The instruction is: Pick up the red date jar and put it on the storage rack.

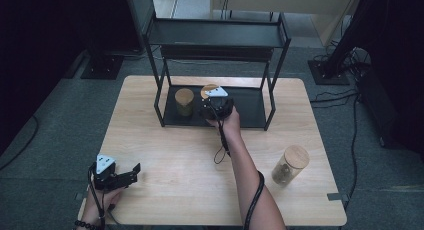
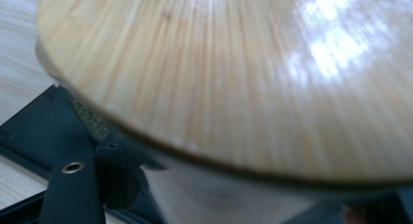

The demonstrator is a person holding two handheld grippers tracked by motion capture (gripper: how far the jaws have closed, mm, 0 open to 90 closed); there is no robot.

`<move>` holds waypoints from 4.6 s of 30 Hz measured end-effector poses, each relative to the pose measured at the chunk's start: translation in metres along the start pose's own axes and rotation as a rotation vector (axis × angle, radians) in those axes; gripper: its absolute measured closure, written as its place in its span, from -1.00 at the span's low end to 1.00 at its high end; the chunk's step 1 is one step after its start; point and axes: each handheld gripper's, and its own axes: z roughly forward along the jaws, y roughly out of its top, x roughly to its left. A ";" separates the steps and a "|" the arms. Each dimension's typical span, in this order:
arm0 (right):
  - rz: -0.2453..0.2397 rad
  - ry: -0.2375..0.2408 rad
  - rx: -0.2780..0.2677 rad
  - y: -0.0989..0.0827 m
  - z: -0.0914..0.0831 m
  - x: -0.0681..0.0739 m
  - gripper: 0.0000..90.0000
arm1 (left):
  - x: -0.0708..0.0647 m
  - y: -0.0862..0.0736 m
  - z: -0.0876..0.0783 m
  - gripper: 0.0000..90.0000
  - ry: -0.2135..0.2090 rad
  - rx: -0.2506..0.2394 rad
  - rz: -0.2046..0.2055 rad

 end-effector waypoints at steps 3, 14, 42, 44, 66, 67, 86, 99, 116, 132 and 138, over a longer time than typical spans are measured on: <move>0.002 -0.001 0.006 0.002 0.004 0.000 -0.45 | 0.000 0.000 0.000 -1.00 0.000 0.000 0.000; 0.023 0.008 0.001 0.005 0.017 0.000 -0.44 | 0.000 0.000 0.000 -1.00 -0.003 0.000 0.002; 0.105 0.056 -0.037 0.007 0.032 0.001 -0.81 | -0.001 0.000 0.000 -1.00 -0.001 0.002 0.008; 0.115 0.056 -0.043 0.006 0.030 0.000 -0.89 | -0.001 0.000 0.000 -1.00 -0.001 0.003 0.009; 0.127 0.057 -0.049 -0.037 0.000 -0.014 -1.00 | -0.001 0.000 0.001 -1.00 0.002 0.008 0.009; 0.129 0.059 -0.050 -0.039 -0.001 -0.014 -1.00 | -0.001 0.000 0.001 -1.00 0.002 0.009 0.009; 0.128 0.081 -0.068 -0.072 -0.013 -0.004 -1.00 | -0.001 0.000 0.001 -1.00 0.003 0.010 0.014; 0.135 0.082 -0.069 -0.093 -0.023 -0.005 -1.00 | -0.002 0.000 0.001 -1.00 0.004 0.011 0.016; 0.115 0.071 -0.074 -0.112 -0.037 -0.004 -1.00 | -0.002 0.000 0.001 -1.00 0.006 0.010 0.018; 0.136 0.082 -0.075 -0.129 -0.053 -0.008 -1.00 | -0.003 0.000 0.001 -1.00 0.011 0.011 0.025; 0.130 0.081 -0.078 -0.133 -0.060 -0.007 -1.00 | -0.003 0.000 0.001 -1.00 0.013 0.011 0.027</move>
